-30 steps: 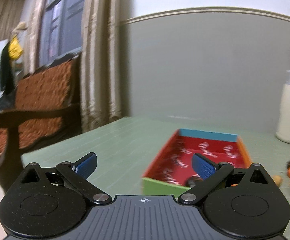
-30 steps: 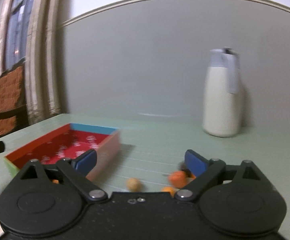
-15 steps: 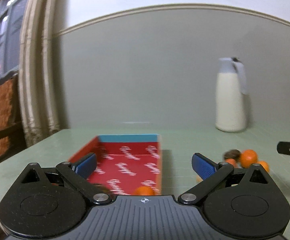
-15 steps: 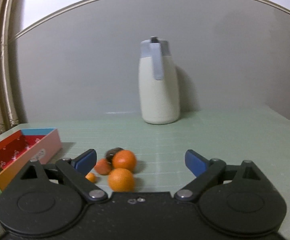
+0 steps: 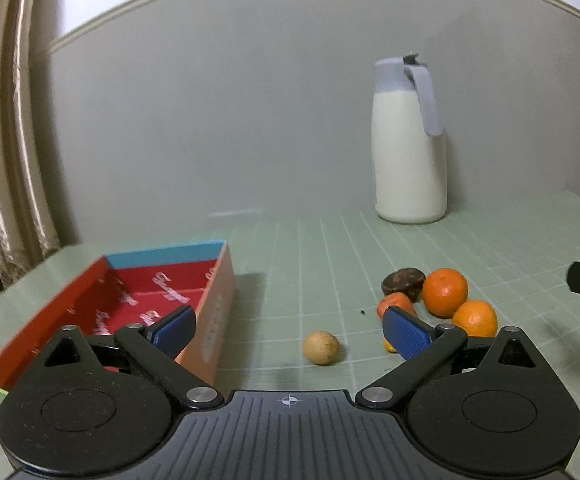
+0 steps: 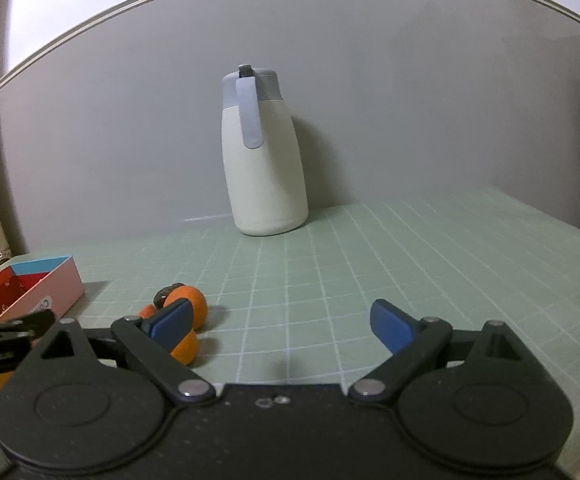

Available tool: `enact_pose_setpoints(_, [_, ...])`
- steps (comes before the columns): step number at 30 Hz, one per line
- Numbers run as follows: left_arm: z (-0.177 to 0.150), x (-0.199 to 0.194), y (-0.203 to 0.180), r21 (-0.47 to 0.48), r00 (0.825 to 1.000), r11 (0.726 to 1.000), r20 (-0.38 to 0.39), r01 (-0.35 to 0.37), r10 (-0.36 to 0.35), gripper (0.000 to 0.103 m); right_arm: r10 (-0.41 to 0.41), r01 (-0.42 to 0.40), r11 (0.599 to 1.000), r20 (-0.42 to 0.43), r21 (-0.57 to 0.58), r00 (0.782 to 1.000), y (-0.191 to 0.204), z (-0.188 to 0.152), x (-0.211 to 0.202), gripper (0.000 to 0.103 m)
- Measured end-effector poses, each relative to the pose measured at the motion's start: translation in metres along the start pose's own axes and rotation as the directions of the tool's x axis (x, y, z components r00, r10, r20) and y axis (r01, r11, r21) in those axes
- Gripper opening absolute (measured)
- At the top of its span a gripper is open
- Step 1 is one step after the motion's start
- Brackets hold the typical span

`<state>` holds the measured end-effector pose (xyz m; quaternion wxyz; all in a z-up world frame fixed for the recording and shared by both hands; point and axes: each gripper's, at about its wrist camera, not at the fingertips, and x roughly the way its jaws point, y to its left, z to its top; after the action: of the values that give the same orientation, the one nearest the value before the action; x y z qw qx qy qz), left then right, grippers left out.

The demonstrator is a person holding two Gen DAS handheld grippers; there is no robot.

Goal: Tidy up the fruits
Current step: 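Reach the left tool to the tan round nut and close on it, then carry the tan nut into the red box and open the left tool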

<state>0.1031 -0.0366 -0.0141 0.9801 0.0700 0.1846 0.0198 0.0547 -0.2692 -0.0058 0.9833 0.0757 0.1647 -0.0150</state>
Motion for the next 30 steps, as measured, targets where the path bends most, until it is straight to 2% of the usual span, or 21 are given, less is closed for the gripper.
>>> enact_pose_setpoints(2, [0.001,0.012,-0.001,-0.017,0.999,1.0,-0.031,0.015,-0.015,0.085,-0.001,0.001,1.0,0.001,0.004,1.0,-0.002,-0.001,-0.002,0.095])
enact_pose_setpoints(4, [0.0,0.024,-0.003,-0.035,0.997,0.999,-0.075,0.03,-0.033,0.075,0.001,-0.001,1.0,0.001,0.006,1.0,-0.002,-0.001,-0.002,0.095])
enact_pose_setpoints(7, [-0.002,0.038,-0.003,-0.058,0.993,0.998,-0.114,0.026,-0.033,0.071,0.004,-0.004,1.0,-0.006,0.008,1.0,-0.002,-0.001,0.0,0.095])
enact_pose_setpoints(10, [-0.002,0.044,-0.007,-0.039,0.994,0.999,-0.112,0.011,-0.016,0.066,0.008,-0.008,1.0,-0.006,0.013,1.0,-0.003,0.0,-0.001,0.095])
enact_pose_setpoints(13, [-0.003,0.052,-0.01,-0.044,0.988,0.998,-0.149,0.039,-0.045,0.042,0.005,-0.005,1.0,-0.007,0.014,1.0,-0.004,0.0,0.001,0.095])
enact_pose_setpoints(14, [-0.004,0.055,-0.01,-0.052,0.984,0.997,-0.17,0.049,-0.057,0.039,0.006,-0.006,1.0,-0.009,0.017,1.0,-0.004,0.0,0.001,0.095])
enact_pose_setpoints(19, [-0.006,0.06,-0.014,-0.046,0.981,0.998,-0.185,0.049,-0.056,0.039,0.009,-0.009,1.0,-0.014,0.026,1.0,-0.005,0.0,0.002,0.095])
enact_pose_setpoints(22, [-0.007,0.061,-0.017,-0.032,0.981,0.998,-0.184,0.051,-0.056,0.027,0.009,-0.008,1.0,-0.014,0.025,1.0,-0.005,0.0,0.003,0.095])
enact_pose_setpoints(30, [-0.007,0.054,-0.017,-0.017,0.988,0.999,-0.148,0.05,-0.052,0.027,0.013,-0.013,0.999,-0.019,0.034,1.0,-0.005,-0.001,0.005,0.095])
